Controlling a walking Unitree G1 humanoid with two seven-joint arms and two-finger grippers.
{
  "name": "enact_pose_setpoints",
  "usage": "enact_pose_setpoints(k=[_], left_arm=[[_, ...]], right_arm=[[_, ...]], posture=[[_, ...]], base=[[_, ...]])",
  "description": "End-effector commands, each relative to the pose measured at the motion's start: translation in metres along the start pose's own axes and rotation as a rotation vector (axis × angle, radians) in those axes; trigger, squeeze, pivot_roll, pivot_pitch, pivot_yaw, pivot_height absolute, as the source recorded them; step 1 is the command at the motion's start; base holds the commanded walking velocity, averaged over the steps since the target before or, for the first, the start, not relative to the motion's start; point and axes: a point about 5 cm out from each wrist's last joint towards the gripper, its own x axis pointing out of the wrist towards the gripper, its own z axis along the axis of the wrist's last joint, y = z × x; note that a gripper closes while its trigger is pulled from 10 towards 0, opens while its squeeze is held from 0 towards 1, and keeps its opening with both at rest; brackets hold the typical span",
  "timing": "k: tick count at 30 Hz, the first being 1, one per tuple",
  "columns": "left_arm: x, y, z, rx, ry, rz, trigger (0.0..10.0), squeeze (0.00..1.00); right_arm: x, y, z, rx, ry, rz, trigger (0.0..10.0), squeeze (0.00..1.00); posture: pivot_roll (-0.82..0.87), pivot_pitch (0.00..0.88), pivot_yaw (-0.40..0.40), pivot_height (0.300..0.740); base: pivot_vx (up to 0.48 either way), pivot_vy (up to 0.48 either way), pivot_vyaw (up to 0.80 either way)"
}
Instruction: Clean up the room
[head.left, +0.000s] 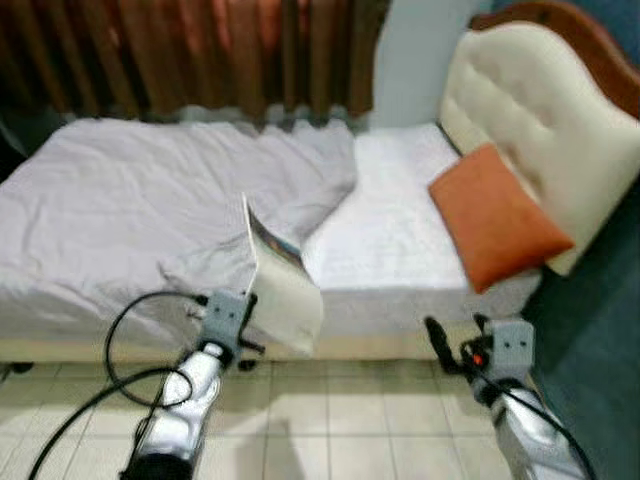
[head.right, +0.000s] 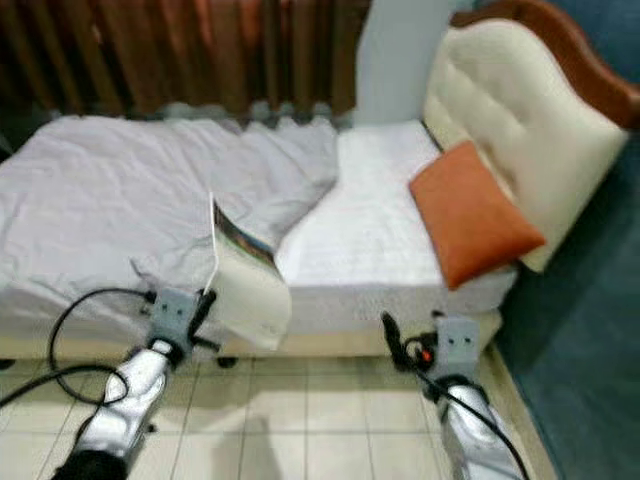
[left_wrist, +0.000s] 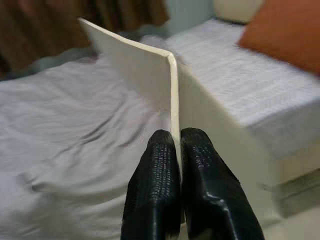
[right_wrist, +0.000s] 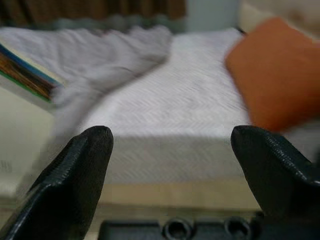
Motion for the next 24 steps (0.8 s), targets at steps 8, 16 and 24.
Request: enact_pose_setpoints(k=[8,16,24], left_arm=[[0.0139,0.0010,0.0243,-0.019,-0.074,-0.016,10.0,0.00],[0.0178,-0.0032,0.0260,-0.017,-0.068,-0.045,10.0,0.00],[0.0193,-0.0039,0.0251,-0.021,-0.057,-0.055,10.0,0.00]], right_arm=[[0.0038,0.0060,0.0032,0.012,-0.017,0.011,10.0,0.00],[0.0047,0.0084,0.0020,0.015,-0.016,0.014,10.0,0.00],[0.0054,0.0071,0.0023,0.007,-0.014,0.016,10.0,0.00]], posture=[[0.00,0.000,0.002,0.740],[0.00,0.000,0.008,0.740],[-0.01,0.000,0.008,0.740]], base=[[0.180,0.000,0.00],[0.480,0.000,0.00],[0.480,0.000,0.00]])
